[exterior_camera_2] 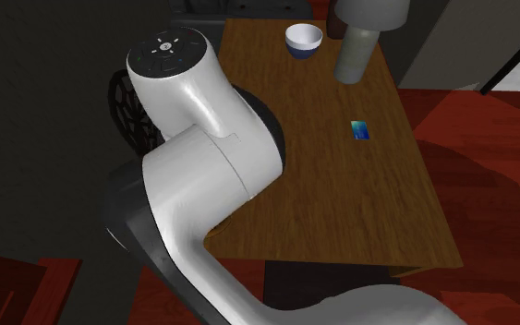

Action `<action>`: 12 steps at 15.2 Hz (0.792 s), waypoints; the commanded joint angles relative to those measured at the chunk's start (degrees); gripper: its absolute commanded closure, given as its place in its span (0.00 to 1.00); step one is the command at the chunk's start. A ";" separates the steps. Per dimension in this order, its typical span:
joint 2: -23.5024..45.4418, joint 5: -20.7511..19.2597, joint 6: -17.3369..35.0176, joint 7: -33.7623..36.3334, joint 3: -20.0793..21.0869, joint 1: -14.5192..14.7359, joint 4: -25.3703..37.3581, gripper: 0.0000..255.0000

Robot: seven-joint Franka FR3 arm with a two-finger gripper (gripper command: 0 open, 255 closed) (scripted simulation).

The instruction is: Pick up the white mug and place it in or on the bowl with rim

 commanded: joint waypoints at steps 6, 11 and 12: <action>-2.38 1.27 5.20 -0.58 0.16 0.98 -7.43 1.00; -3.45 2.02 8.61 -0.83 0.56 1.52 -11.83 1.00; -3.45 2.02 8.61 -0.83 0.56 1.52 -11.84 1.00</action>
